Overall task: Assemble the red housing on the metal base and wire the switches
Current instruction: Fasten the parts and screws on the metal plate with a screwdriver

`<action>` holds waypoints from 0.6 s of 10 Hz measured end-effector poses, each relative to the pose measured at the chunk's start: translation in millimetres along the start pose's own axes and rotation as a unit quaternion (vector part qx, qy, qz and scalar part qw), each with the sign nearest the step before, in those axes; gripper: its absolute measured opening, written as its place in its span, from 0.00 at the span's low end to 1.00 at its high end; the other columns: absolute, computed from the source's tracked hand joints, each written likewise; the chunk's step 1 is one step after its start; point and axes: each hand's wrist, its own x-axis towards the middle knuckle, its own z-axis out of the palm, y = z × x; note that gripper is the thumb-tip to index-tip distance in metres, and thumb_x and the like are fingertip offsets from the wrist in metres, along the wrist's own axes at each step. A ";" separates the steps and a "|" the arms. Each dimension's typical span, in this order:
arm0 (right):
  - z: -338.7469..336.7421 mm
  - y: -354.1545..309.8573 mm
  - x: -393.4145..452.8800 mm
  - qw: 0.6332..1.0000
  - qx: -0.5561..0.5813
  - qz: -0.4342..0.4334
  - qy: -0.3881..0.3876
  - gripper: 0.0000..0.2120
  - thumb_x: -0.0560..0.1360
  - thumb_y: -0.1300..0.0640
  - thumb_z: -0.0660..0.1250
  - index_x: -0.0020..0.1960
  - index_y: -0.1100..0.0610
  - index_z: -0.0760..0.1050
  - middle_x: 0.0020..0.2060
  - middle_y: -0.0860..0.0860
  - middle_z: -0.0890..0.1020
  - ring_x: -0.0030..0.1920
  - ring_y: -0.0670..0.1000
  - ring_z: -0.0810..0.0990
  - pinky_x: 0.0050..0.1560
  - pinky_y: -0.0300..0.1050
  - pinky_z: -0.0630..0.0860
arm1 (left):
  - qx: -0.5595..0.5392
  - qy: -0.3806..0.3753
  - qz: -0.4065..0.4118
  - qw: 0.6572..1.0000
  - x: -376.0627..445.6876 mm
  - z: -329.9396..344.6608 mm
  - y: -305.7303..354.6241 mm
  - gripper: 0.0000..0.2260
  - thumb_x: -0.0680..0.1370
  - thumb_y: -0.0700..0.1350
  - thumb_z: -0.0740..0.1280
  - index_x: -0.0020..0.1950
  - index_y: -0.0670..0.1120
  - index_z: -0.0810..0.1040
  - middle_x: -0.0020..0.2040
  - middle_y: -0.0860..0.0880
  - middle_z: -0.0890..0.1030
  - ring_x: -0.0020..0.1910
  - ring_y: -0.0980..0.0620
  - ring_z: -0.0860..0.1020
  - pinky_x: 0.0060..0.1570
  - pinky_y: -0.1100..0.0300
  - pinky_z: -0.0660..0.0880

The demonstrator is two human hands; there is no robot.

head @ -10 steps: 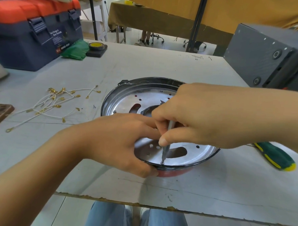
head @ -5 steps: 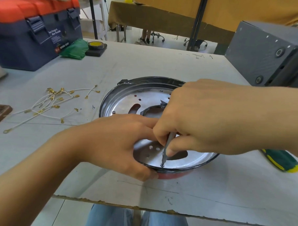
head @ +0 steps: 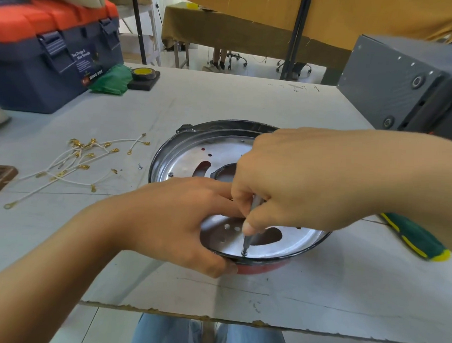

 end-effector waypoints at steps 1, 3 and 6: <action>3.6 3.3 3.6 0.997 0.036 0.033 0.051 0.06 0.59 0.41 0.57 0.31 0.38 0.71 0.31 0.27 0.74 0.32 0.45 0.80 0.33 0.43 0.76 | 0.005 0.006 -0.009 1.000 0.5 1.5 -1.6 0.16 0.66 0.60 0.70 0.48 0.68 0.66 0.49 0.77 0.66 0.48 0.71 0.69 0.42 0.72 0.68; -7.9 9.7 -11.5 0.986 0.099 0.020 0.129 0.04 0.68 0.47 0.66 0.38 0.46 0.75 0.32 0.32 0.77 0.32 0.37 0.75 0.35 0.27 0.69 | 0.021 0.021 -0.018 0.999 0.9 4.1 -2.9 0.21 0.66 0.66 0.64 0.55 0.58 0.74 0.52 0.65 0.70 0.51 0.62 0.72 0.47 0.63 0.71; 2.2 52.5 -31.1 0.882 0.345 0.016 0.319 0.10 0.77 0.51 0.62 0.41 0.54 0.77 0.38 0.49 0.83 0.40 0.44 0.82 0.45 0.33 0.76 | -0.011 0.017 -0.079 0.997 0.6 6.3 -8.5 0.34 0.63 0.76 0.59 0.66 0.62 0.70 0.64 0.71 0.64 0.63 0.70 0.64 0.61 0.61 0.69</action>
